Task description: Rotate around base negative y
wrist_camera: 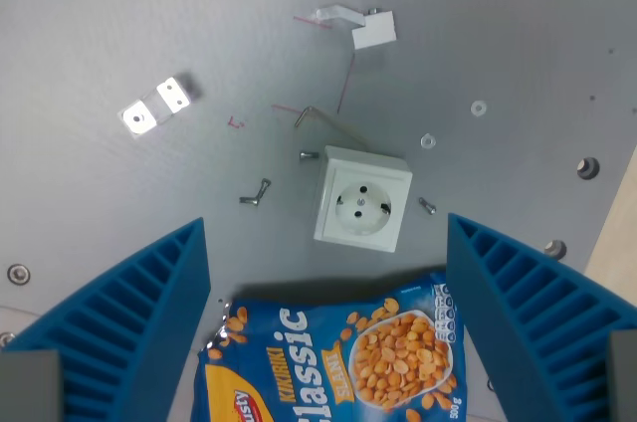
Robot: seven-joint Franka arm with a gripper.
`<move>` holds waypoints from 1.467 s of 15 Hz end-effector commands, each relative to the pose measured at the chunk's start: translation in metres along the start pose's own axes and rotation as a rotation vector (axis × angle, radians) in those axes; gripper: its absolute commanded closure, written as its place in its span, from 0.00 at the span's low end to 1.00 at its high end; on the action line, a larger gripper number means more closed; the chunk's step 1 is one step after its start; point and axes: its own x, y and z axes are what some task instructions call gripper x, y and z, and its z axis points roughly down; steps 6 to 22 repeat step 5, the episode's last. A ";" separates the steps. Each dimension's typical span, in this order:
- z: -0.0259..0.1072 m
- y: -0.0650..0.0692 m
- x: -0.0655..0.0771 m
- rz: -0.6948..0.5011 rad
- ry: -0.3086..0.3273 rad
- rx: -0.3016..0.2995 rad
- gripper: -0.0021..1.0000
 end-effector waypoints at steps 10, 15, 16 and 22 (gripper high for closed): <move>0.000 -0.006 -0.016 0.005 0.358 -0.108 0.00; 0.000 -0.006 -0.016 0.005 0.358 -0.108 0.00; 0.000 -0.006 -0.016 0.005 0.358 -0.108 0.00; 0.000 -0.006 -0.016 0.005 0.358 -0.108 0.00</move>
